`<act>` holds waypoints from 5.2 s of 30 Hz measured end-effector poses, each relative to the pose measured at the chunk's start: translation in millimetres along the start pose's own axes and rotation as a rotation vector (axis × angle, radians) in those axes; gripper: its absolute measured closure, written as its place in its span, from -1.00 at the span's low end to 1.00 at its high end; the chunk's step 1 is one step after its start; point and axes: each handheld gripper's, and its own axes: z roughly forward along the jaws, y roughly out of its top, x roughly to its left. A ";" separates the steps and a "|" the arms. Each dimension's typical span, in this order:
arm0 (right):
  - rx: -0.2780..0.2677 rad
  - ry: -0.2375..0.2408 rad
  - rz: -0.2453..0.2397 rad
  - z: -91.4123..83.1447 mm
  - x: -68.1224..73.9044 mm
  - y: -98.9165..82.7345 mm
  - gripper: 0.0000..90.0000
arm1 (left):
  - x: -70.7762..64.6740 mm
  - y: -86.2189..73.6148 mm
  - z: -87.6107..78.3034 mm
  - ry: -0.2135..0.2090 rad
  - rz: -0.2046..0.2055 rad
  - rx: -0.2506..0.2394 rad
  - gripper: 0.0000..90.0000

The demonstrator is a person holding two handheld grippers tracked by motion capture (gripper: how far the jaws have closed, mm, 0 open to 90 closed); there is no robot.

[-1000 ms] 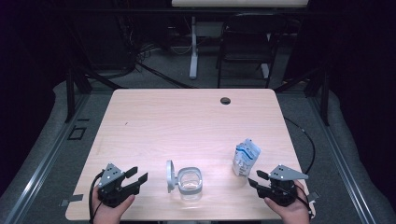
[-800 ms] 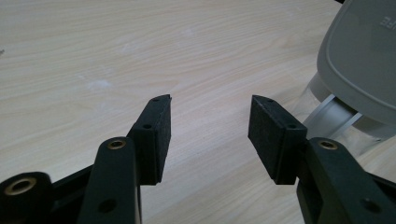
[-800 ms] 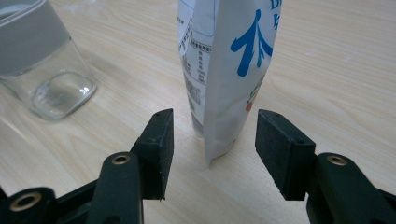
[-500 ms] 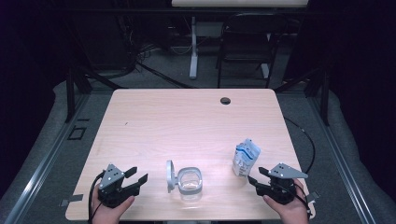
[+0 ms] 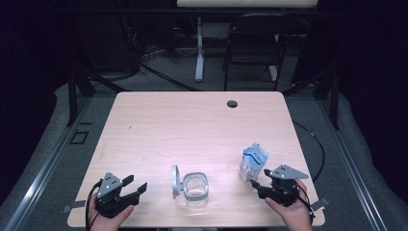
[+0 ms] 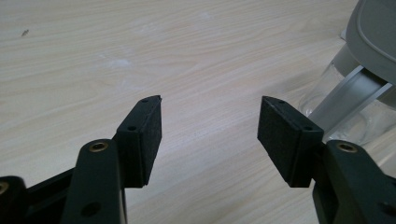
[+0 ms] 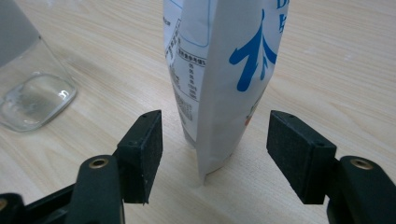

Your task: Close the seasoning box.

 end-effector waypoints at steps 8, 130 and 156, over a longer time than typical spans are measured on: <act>-0.009 -0.019 -0.009 5.8 1.3 2.4 -0.33 | 2.8 -2.9 -6.2 0.015 -0.018 -0.013 -0.12; -0.060 -0.102 -0.037 36.9 13.8 -27.1 -0.32 | 13.4 -4.0 -1.9 0.042 -0.052 -0.027 -0.12; -0.038 -0.138 -0.061 46.1 15.1 -27.4 -0.26 | 15.2 -4.8 -2.0 0.050 -0.053 -0.022 -0.11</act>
